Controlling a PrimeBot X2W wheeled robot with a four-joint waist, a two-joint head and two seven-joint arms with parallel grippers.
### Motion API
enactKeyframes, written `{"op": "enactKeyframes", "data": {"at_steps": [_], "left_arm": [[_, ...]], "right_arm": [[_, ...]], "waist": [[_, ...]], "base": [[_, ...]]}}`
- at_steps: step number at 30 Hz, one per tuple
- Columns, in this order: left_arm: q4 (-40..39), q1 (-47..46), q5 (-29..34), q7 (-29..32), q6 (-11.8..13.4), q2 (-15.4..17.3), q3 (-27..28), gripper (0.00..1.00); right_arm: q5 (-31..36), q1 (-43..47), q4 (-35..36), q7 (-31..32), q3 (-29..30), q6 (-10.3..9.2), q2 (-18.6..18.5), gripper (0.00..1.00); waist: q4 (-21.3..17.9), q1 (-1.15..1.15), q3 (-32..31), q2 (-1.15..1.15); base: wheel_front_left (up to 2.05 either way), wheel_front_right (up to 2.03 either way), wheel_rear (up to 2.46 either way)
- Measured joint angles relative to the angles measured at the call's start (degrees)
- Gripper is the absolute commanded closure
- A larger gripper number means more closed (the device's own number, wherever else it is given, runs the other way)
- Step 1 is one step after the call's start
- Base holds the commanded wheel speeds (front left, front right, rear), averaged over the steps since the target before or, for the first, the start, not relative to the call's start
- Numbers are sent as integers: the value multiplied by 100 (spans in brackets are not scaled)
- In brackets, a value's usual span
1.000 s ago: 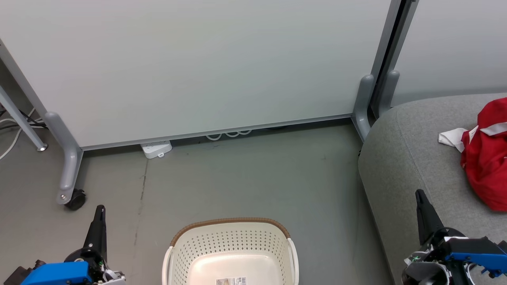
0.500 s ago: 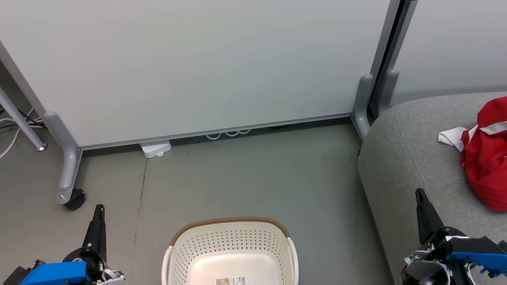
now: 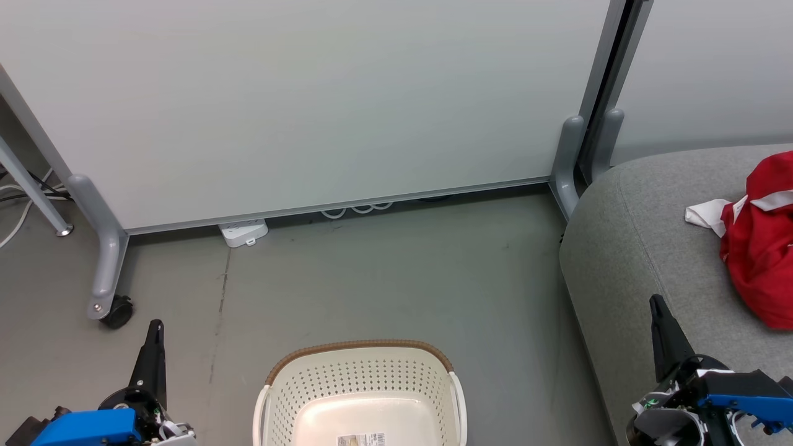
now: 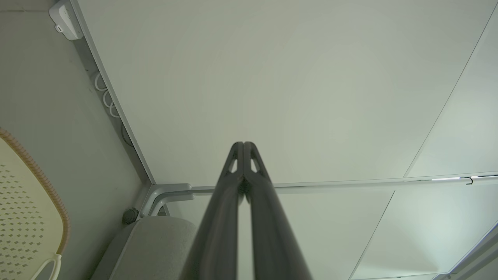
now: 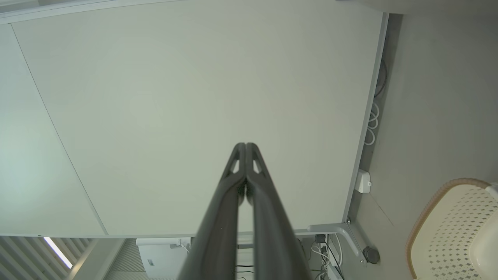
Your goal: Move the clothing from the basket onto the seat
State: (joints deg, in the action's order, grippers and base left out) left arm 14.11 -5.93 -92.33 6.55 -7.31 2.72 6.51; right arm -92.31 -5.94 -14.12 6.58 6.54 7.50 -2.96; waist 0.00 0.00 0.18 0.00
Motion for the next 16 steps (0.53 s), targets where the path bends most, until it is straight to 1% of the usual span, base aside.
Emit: {"op": "enactKeyframes", "data": {"at_steps": [16], "left_arm": [[0,-2,0,0,0,0,0,100]], "right_arm": [[0,-1,0,0,0,0,1,100]], "waist": [[0,0,0,0]], "base": [[0,0,0]]}}
